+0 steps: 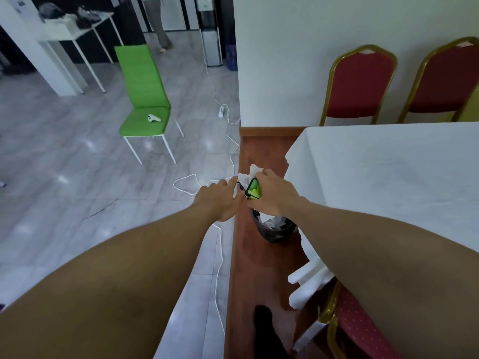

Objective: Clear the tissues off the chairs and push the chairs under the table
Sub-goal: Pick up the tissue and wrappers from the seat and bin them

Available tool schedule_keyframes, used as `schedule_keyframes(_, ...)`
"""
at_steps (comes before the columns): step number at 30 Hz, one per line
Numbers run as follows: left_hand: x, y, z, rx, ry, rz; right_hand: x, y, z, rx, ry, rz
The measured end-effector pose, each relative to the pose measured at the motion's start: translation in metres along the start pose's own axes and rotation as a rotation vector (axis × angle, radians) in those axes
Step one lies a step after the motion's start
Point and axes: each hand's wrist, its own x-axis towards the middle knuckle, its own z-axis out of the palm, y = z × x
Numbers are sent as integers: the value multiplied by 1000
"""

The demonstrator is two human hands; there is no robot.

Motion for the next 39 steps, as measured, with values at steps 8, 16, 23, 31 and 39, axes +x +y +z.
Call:
schedule_keyframes(8,108,-20,-13,72,1,1,106,25,2,12,0,31)
schedule_keyframes(16,246,-30,24,118,-5,5,202,105,42,24,-71,151)
schedule_keyframes(23,343,-24,108,125,-8,75,252,185,127,40,-156,280)
schedule_keyframes(31,440,-23,272,98,-101,169,304,272,287,61,-201,408)
schedule_keyframes(39,475,-34,359,75,-153,237,318,311,382,48,-272,520)
